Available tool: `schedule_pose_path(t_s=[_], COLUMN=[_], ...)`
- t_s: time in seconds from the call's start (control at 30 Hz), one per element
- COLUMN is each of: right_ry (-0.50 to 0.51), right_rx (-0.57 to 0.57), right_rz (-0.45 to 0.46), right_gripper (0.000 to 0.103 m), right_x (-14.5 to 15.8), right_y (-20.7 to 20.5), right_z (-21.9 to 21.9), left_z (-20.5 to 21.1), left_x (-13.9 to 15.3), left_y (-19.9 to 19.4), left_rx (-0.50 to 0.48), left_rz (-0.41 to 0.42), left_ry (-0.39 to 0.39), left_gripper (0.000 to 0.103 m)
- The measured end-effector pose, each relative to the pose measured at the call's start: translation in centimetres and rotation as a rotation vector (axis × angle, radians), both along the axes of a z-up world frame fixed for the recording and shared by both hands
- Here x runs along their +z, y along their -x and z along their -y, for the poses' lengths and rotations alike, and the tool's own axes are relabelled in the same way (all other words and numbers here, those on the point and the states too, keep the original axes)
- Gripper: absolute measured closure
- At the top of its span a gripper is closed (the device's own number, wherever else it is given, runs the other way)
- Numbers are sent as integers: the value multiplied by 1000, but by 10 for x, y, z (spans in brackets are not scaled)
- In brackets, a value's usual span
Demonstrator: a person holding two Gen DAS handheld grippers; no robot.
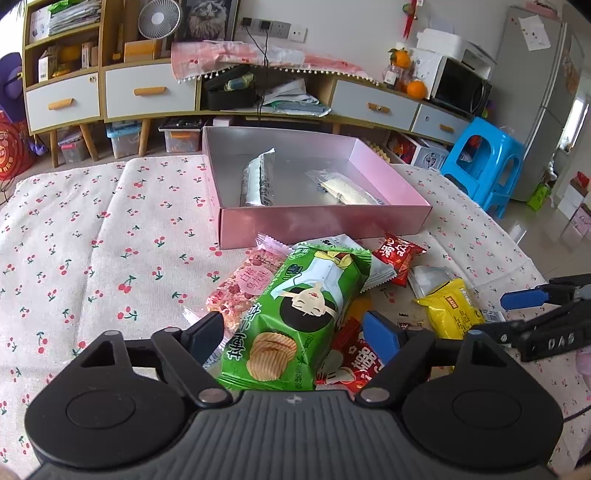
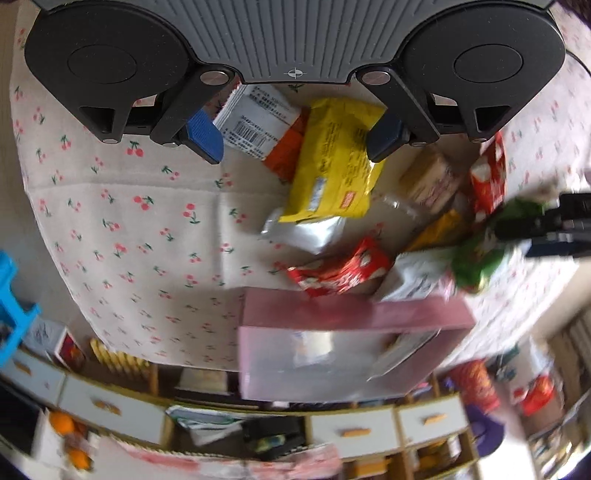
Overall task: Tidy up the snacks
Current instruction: 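Grasp the green chip bag with the left gripper while the right gripper grasps the yellow packet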
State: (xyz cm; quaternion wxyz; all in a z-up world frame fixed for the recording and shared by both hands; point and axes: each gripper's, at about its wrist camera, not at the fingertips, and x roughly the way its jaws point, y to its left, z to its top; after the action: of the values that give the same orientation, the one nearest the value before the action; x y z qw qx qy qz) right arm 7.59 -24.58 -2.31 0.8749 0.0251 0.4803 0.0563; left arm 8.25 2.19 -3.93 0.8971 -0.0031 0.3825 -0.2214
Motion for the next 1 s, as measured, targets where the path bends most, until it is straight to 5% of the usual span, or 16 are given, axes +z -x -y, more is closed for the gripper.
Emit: schedule_pose_path(t_s=[0.3,0.53,0.63,1.0], right_ry=[-55,32,27,-192], right_rx=[52,97,98,-15], right_rz=[-5,18,27,-46], right_gripper=[20,33,47,51], right_x=[-3,-8,-7,2], right_y=[-1,-1,-1,-10], right_z=[-16,-32,-31,-2], left_z=[4,3,5,6], left_x=[1,0,1,9], left_y=[-2,-5,-5,-8], left_rx=[15,30,24,41], left_rz=[2,-2,-1,-78], left_ry=[-4,-11,-16,24], left_gripper=[35,41,46,54])
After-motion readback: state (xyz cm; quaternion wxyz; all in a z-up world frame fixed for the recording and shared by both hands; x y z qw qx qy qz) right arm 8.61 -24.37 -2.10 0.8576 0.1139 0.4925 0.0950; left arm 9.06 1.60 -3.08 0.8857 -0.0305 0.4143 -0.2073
